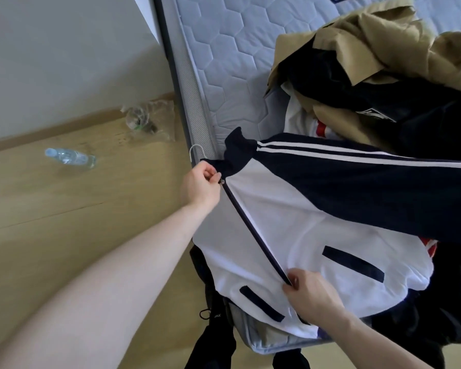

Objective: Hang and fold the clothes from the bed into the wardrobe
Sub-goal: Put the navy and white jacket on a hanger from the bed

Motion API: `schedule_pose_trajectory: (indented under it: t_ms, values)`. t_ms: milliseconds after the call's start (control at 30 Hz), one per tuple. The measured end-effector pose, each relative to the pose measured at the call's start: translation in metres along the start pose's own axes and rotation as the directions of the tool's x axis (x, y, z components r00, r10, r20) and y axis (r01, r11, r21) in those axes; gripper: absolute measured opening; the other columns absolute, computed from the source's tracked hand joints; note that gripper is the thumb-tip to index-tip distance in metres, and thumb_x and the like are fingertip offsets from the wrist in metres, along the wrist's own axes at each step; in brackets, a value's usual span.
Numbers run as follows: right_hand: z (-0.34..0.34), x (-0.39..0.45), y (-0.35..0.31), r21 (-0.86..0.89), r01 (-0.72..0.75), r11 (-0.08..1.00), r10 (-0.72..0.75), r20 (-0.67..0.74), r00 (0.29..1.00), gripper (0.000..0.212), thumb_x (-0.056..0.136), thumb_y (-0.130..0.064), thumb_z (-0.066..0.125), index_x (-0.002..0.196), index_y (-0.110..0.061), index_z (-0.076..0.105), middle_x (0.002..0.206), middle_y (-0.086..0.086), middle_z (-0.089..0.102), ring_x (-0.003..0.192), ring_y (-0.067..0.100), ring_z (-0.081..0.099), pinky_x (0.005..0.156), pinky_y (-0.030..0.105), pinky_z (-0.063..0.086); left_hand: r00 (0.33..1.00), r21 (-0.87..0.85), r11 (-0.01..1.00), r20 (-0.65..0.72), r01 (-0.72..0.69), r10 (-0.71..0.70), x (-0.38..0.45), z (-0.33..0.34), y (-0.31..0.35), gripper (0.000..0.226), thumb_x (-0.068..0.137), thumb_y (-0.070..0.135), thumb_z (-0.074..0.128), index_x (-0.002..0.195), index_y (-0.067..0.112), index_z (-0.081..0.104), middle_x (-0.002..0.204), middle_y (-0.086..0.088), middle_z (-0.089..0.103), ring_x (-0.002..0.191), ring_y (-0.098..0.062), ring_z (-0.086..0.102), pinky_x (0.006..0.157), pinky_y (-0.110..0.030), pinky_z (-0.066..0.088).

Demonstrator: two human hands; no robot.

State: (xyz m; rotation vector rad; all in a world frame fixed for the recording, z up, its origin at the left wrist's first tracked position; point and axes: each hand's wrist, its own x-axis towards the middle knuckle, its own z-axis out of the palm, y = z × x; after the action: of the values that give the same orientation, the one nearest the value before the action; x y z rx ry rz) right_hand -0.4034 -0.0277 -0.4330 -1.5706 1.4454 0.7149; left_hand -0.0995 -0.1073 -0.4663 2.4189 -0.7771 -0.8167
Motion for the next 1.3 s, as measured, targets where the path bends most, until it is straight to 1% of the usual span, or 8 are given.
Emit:
schedule_pose_trajectory:
  t_ms: [333, 467, 567, 667, 733, 800, 1067, 1300]
  values:
    - [-0.004, 0.002, -0.011, -0.018, -0.001, 1.000, 0.000, -0.040, 0.999, 0.019, 0.091, -0.050, 0.060, 0.100, -0.034, 0.057, 0.092, -0.015, 0.062, 0.083, 0.011, 0.062, 0.065, 0.027, 0.046, 0.780, 0.027, 0.864, 0.417, 0.502, -0.466, -0.016, -0.006, -0.061, 0.078, 0.102, 0.050, 0.055, 0.161, 0.011, 0.022, 0.164, -0.010, 0.031, 0.148, -0.032, 0.035, 0.120, -0.042, 0.029]
    - [-0.017, -0.007, -0.019, 0.022, 0.044, 0.999, -0.040, -0.160, 0.986, 0.018, 0.096, -0.039, 0.055, 0.113, -0.035, 0.059, 0.098, -0.018, 0.059, 0.081, 0.002, 0.059, 0.065, 0.025, 0.046, 0.881, 0.004, 0.949, 0.369, 0.316, -0.295, -0.037, -0.024, -0.070, 0.039, 0.104, 0.036, 0.053, 0.118, 0.000, 0.059, 0.104, -0.017, 0.065, 0.095, -0.031, 0.065, 0.067, -0.030, 0.043]
    - [-0.034, -0.027, -0.034, 0.177, 0.133, 0.975, -0.072, -0.314, 0.947, 0.035, 0.095, -0.040, 0.063, 0.126, -0.040, 0.047, 0.109, -0.023, 0.055, 0.077, 0.001, 0.061, 0.067, 0.027, 0.050, 0.969, -0.157, 0.972, 0.203, 0.177, -0.144, -0.069, -0.053, -0.056, 0.032, 0.103, 0.039, 0.049, 0.080, 0.016, 0.044, 0.067, -0.001, 0.042, 0.052, -0.014, 0.043, 0.052, -0.032, 0.033]
    - [-0.059, -0.058, -0.056, 0.364, 0.230, 0.903, -0.028, -0.483, 0.875, 0.063, 0.088, -0.042, 0.074, 0.136, -0.045, 0.033, 0.118, -0.026, 0.046, 0.081, -0.001, 0.061, 0.062, 0.026, 0.048, 0.982, -0.263, 0.958, 0.171, 0.118, -0.074, -0.110, -0.087, -0.048, 0.059, 0.103, 0.051, 0.050, 0.111, -0.007, 0.052, 0.112, -0.030, 0.056, 0.102, -0.041, 0.056, 0.088, -0.061, 0.047]
    - [-0.083, -0.081, -0.070, 0.378, 0.302, 0.875, -0.038, -0.568, 0.822, 0.067, 0.088, -0.040, 0.075, 0.140, -0.041, 0.032, 0.124, -0.020, 0.043, 0.090, 0.002, 0.060, 0.064, 0.031, 0.053, 0.985, -0.354, 0.932, 0.171, 0.082, -0.022, -0.140, -0.115, -0.039, 0.060, 0.097, 0.064, 0.053, 0.094, 0.005, 0.061, 0.091, -0.021, 0.064, 0.112, -0.033, 0.049, 0.073, -0.056, 0.049]
    - [-0.113, -0.111, -0.083, 0.334, 0.376, 0.864, -0.099, -0.620, 0.778, 0.071, 0.089, -0.032, 0.077, 0.145, -0.033, 0.033, 0.128, -0.017, 0.038, 0.099, 0.010, 0.056, 0.074, 0.038, 0.055, 0.990, -0.432, 0.902, 0.132, 0.010, 0.052, -0.172, -0.152, -0.015, 0.054, 0.091, 0.073, 0.054, 0.062, 0.029, 0.038, 0.058, 0.009, 0.032, 0.054, -0.013, 0.030, 0.053, -0.035, 0.025]
    - [-0.248, -0.254, -0.116, -0.164, 0.528, 0.833, -0.496, -0.644, 0.582, 0.089, 0.077, -0.033, 0.086, 0.152, -0.022, 0.040, 0.153, 0.003, 0.041, 0.137, 0.032, 0.038, 0.111, 0.049, 0.034, 0.985, -0.497, 0.860, 0.059, -0.114, 0.165, -0.325, -0.304, 0.074, 0.058, 0.094, 0.049, 0.065, 0.062, 0.027, 0.022, 0.062, 0.006, 0.018, 0.060, -0.017, 0.020, 0.056, -0.033, 0.017]
    - [-0.315, -0.369, -0.145, -0.349, 0.718, 0.602, -0.798, -0.249, 0.548, 0.012, 0.091, -0.030, 0.075, 0.086, -0.024, 0.066, 0.080, -0.007, 0.067, 0.078, 0.015, 0.063, 0.070, 0.040, 0.051, 0.980, -0.341, 0.921, -0.130, -0.187, 0.151, -0.436, -0.424, 0.109, 0.053, 0.087, 0.045, 0.064, 0.062, 0.019, 0.026, 0.061, 0.009, 0.021, 0.058, -0.012, 0.022, 0.056, -0.032, 0.017]
